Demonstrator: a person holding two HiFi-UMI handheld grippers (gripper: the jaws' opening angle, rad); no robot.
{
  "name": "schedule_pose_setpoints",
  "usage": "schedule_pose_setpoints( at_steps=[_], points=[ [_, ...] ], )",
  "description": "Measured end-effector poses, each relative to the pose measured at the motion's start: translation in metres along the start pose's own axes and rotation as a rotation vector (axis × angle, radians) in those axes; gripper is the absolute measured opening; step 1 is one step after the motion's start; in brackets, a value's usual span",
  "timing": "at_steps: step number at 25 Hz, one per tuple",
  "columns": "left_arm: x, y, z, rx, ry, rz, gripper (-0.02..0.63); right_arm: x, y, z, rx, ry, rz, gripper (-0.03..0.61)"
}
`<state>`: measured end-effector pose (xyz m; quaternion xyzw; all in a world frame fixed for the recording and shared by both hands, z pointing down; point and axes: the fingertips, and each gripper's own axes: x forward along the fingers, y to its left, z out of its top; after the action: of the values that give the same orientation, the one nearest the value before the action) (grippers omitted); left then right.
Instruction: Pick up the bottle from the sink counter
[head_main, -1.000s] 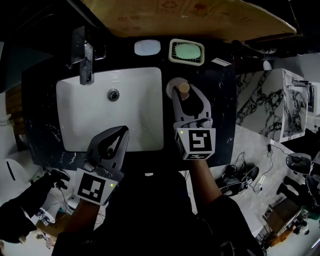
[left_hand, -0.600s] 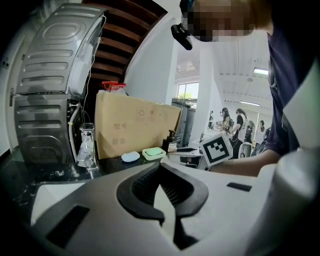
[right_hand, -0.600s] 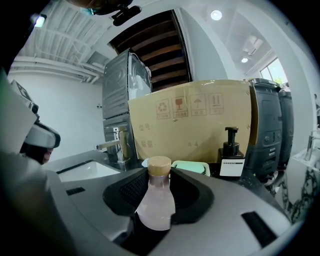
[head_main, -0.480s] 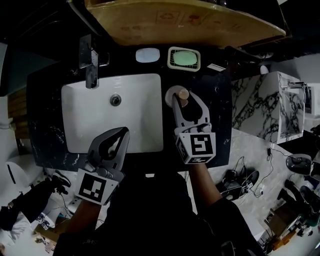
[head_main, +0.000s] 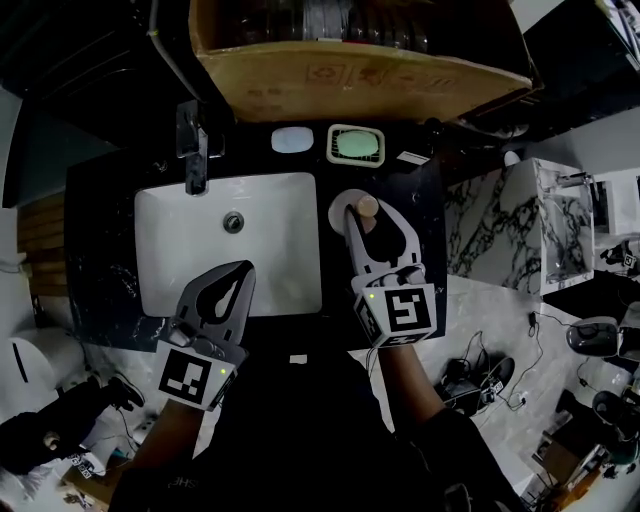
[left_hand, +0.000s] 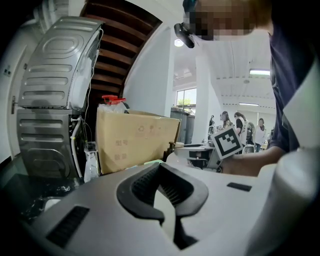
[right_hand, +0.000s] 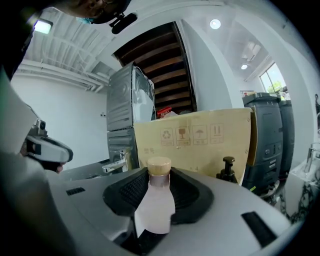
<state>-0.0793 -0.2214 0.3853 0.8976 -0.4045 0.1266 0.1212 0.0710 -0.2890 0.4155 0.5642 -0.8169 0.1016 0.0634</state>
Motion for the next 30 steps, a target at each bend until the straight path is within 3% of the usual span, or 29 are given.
schedule_pose_setpoints(
  at_steps=[15, 18, 30],
  points=[
    [-0.013, -0.004, 0.034, 0.047, -0.069, -0.004, 0.008, -0.025, 0.030, 0.072, -0.031, -0.091, 0.052, 0.146],
    [-0.018, -0.003, 0.032, 0.066, -0.047, -0.003, 0.008, -0.029, 0.036, 0.082, -0.037, -0.104, 0.060, 0.146],
    [-0.019, -0.009, 0.056, 0.080, -0.114, -0.014, 0.008, -0.044, 0.047, 0.114, -0.055, -0.155, 0.075, 0.146]
  ],
)
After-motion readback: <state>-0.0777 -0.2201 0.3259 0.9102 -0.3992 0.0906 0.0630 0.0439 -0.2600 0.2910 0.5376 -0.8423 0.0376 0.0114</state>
